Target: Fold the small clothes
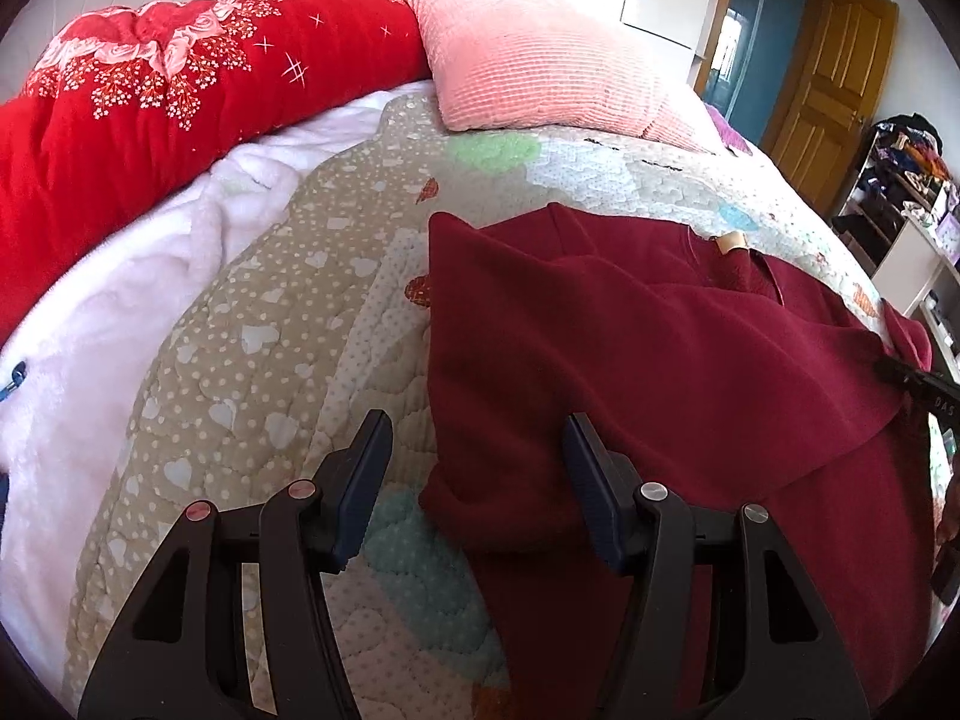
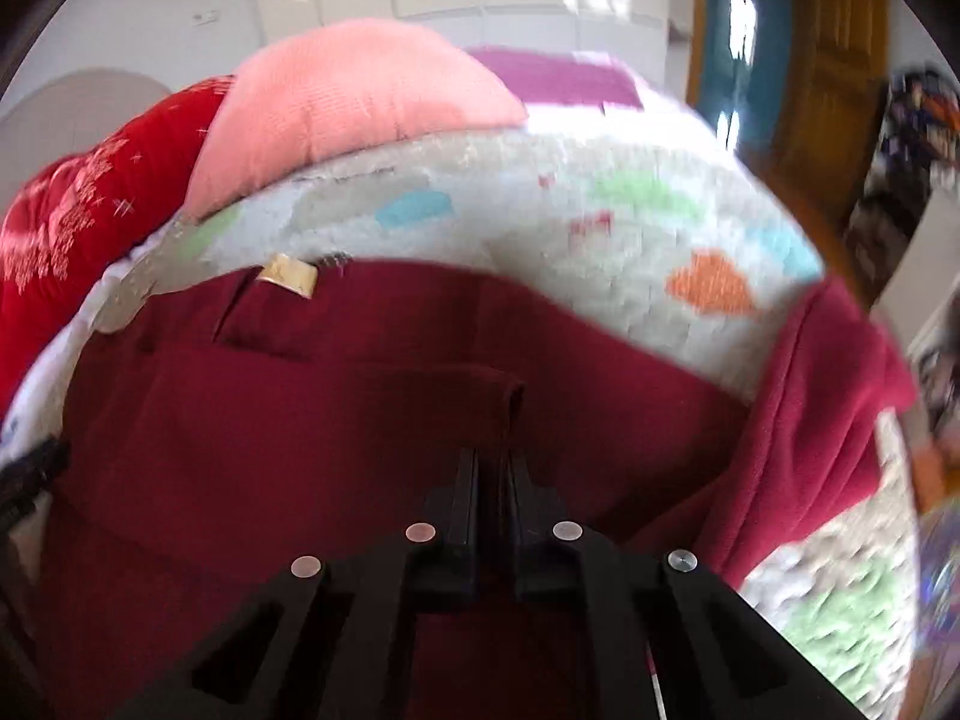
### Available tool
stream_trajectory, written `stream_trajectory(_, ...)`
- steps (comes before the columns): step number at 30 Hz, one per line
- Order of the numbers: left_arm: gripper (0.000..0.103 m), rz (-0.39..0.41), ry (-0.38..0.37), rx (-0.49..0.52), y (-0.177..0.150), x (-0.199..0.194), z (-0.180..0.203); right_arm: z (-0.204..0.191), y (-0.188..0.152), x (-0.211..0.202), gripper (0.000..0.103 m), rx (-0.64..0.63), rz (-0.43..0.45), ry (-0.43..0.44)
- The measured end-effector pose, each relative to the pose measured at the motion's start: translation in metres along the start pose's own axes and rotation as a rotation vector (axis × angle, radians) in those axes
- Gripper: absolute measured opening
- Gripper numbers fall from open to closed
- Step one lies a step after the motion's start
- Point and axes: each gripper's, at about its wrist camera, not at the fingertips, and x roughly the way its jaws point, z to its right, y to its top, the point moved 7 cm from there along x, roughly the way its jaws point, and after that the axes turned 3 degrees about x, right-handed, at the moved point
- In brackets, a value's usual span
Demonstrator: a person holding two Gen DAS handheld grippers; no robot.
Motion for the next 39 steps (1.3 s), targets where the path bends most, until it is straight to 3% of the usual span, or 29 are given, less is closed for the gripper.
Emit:
stream_trajectory(2,0.059,-0.006,-0.004,0.003,0.0,0.002,0.001,0.01,0.001,-0.002,0.007,0.0,0.031,-0.044)
stream_trajectory(6,0.059,-0.012,-0.008,0.0,-0.001,0.004,0.0,0.019,-0.008,0.011,0.007,-0.003,0.0,-0.077)
stream_trajectory(10,0.059,-0.01,-0.008,0.0,-0.001,0.003,0.0,0.031,0.003,-0.014,0.008,0.066,0.021,0.008)
stream_trajectory(12,0.059,-0.009,-0.008,-0.001,-0.001,0.003,0.0,0.052,0.009,-0.029,0.014,0.135,0.05,-0.001)
stream_trajectory(14,0.059,-0.01,-0.008,-0.003,-0.001,0.003,-0.001,0.086,0.015,-0.043,0.043,0.215,0.097,-0.038)
stream_trajectory(15,0.06,-0.01,-0.006,-0.004,-0.001,0.003,-0.001,0.1,0.017,-0.048,0.048,0.242,0.11,-0.067)
stream_trajectory(17,0.063,-0.01,-0.001,-0.007,-0.001,0.004,-0.002,0.13,0.025,-0.052,0.048,0.291,0.108,-0.114)
stream_trajectory(20,0.064,-0.012,-0.007,-0.017,-0.001,0.005,-0.003,0.155,0.044,-0.045,0.048,0.342,0.08,-0.106)
stream_trajectory(24,0.065,-0.012,-0.012,-0.021,-0.001,0.005,-0.003,0.175,0.063,-0.014,0.048,0.389,0.009,-0.141)
stream_trajectory(29,0.068,-0.019,-0.019,-0.025,-0.001,0.007,-0.003,0.203,0.086,0.028,0.051,0.395,-0.063,-0.259)
stream_trajectory(32,0.068,-0.021,-0.02,-0.023,-0.001,0.008,-0.002,0.225,0.082,0.047,0.051,0.48,-0.11,-0.279)
stream_trajectory(34,0.069,-0.023,-0.02,-0.022,-0.001,0.009,-0.002,0.237,0.076,0.058,0.051,0.55,-0.121,-0.229)
stream_trajectory(36,0.069,-0.023,-0.022,-0.023,-0.001,0.009,-0.002,0.239,0.076,0.059,0.047,0.524,-0.097,-0.214)
stream_trajectory(39,0.069,-0.019,-0.024,-0.025,0.0,0.007,-0.003,0.233,0.074,0.052,0.016,0.458,-0.088,-0.205)
